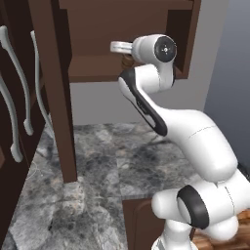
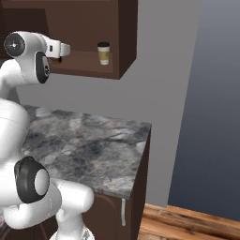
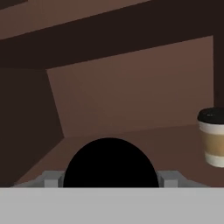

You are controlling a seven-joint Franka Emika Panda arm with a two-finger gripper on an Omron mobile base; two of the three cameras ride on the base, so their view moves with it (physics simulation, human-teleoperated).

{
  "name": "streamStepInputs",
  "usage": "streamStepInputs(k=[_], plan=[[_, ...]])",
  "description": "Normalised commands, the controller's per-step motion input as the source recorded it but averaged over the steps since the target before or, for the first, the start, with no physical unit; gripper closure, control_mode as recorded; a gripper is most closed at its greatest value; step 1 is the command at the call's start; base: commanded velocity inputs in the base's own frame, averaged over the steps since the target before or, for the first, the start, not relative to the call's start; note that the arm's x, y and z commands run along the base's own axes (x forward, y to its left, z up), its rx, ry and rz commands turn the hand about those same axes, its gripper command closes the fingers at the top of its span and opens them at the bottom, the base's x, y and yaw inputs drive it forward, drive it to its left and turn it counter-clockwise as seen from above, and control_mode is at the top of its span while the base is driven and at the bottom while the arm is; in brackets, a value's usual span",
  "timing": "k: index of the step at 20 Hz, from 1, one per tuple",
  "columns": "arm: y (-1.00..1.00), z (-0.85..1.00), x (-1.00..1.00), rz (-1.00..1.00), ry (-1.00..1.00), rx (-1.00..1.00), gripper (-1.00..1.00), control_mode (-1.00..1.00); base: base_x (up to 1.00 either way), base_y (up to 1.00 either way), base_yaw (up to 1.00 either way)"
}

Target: Sort all alcoholic drinks to one cabinet, and non-alcoholic drinks to the other.

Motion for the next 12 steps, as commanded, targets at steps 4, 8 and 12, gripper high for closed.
streamStepInputs(k=[4,8,12], plan=[[0.08,-0.18,0.47,-0.01,0.05,0.00,1.00,-1.00,0.00,0.00,0.00],[0.07,-0.19,0.50,0.00,0.03,0.00,1.00,-1.00,0.00,0.00,0.00],[0.06,-0.21,0.48,0.00,0.02,0.00,1.00,-1.00,0.00,0.00,0.00]])
